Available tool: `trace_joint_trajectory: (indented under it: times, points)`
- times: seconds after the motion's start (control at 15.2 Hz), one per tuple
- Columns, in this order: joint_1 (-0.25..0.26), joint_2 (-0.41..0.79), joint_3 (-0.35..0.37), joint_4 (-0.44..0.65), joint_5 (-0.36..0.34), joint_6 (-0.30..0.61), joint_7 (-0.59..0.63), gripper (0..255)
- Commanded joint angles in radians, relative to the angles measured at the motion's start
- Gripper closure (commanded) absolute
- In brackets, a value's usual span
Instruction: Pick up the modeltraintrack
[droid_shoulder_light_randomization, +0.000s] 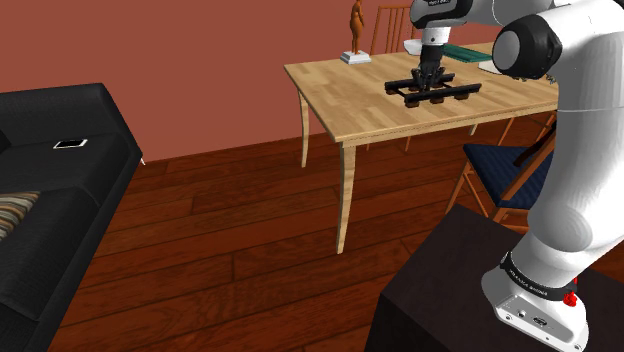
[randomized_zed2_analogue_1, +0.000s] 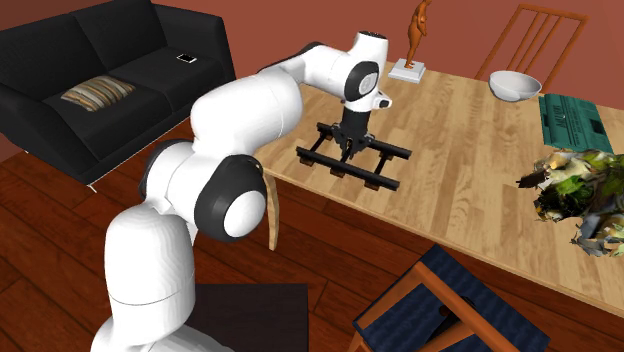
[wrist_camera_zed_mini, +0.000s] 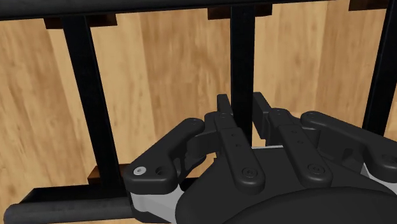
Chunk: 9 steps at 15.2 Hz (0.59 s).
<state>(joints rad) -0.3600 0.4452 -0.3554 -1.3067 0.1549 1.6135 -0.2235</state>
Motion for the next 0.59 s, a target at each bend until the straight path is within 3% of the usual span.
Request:
trace_joint_trajectory:
  times: [0.0, 0.53]
  points:
    - [-0.004, 0.005, 0.0, 0.036, 0.001, -0.031, 0.001, 255]
    - [-0.018, 0.023, -0.001, 0.147, 0.006, -0.124, 0.003, 255]
